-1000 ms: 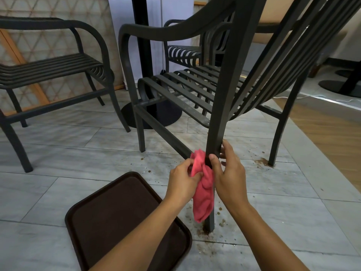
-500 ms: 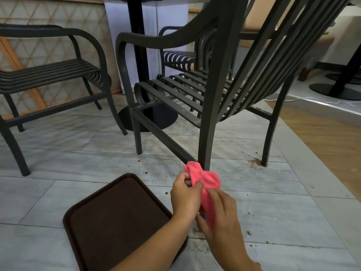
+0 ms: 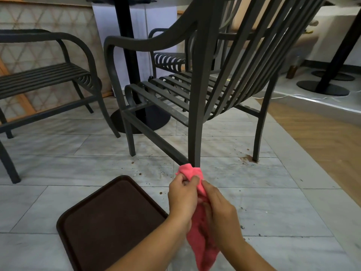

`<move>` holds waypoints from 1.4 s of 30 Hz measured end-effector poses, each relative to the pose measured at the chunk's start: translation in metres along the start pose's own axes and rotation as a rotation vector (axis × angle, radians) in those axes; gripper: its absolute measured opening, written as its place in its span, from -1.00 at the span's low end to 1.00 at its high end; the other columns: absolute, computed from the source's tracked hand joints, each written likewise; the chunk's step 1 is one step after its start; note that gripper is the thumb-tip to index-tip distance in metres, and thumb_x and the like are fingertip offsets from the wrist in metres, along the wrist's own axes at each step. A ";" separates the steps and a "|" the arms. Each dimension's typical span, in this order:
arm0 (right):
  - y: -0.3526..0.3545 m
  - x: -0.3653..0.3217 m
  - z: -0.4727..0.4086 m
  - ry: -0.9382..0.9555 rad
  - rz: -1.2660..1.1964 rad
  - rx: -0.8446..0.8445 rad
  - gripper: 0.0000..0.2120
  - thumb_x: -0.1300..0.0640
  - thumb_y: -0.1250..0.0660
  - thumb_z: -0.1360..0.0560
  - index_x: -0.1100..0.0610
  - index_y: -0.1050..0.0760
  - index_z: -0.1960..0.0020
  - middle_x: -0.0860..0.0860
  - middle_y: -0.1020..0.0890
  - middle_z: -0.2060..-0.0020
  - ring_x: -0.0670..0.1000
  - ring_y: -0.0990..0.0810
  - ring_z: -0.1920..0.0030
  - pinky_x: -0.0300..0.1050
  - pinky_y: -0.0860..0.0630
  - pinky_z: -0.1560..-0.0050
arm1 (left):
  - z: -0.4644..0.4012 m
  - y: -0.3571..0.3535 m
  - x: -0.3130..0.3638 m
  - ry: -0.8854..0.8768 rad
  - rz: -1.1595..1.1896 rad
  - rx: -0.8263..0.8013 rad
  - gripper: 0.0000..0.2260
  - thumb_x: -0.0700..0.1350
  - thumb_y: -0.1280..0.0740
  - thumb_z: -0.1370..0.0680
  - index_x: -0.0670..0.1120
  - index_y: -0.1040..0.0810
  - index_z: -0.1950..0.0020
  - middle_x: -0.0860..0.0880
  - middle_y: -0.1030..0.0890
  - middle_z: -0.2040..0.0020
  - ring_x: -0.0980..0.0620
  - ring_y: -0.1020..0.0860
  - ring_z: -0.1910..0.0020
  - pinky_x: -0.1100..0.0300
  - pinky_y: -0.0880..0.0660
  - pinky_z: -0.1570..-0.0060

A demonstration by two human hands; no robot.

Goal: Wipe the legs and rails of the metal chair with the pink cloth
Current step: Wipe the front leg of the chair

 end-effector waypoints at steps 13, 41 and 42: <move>0.042 0.018 -0.013 -0.285 -0.109 0.086 -0.67 0.24 -0.37 -0.46 0.02 -0.54 -0.19 -0.18 -0.61 0.10 -0.25 -0.55 0.20 -0.56 -0.40 0.12 | -0.003 0.007 -0.029 -0.257 -0.274 -0.118 -0.82 0.09 -0.29 -0.50 0.05 -0.55 -0.03 0.11 -0.62 0.07 0.15 -0.56 0.12 0.32 -0.46 0.15; 0.288 -0.003 -0.025 -0.759 0.486 -0.456 -0.76 -0.21 -0.19 -0.48 -0.10 -0.51 0.03 -0.10 -0.54 0.17 0.03 -0.42 -0.05 0.05 -0.20 -0.08 | 0.116 -0.184 0.110 -0.061 -0.510 -0.465 -0.85 -0.31 -0.30 -0.49 -0.06 -0.55 0.12 -0.01 -0.61 0.14 0.21 -0.57 0.22 0.49 -0.42 0.33; 0.299 -0.005 -0.027 -0.799 0.432 -0.463 -0.72 -0.25 -0.15 -0.48 -0.09 -0.52 0.07 -0.11 -0.54 0.21 0.00 -0.39 -0.08 0.13 -0.13 -0.20 | 0.124 -0.195 0.120 -0.039 -0.490 -0.484 -0.85 -0.33 -0.28 -0.50 -0.10 -0.54 0.11 0.00 -0.60 0.19 0.25 -0.55 0.29 0.49 -0.41 0.37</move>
Point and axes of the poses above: each hand's wrist, its own z-axis away from the middle knuckle, its own y-axis out of the back of the hand, x = y × z, the point moved 4 cm from there along -z, towards the middle knuckle
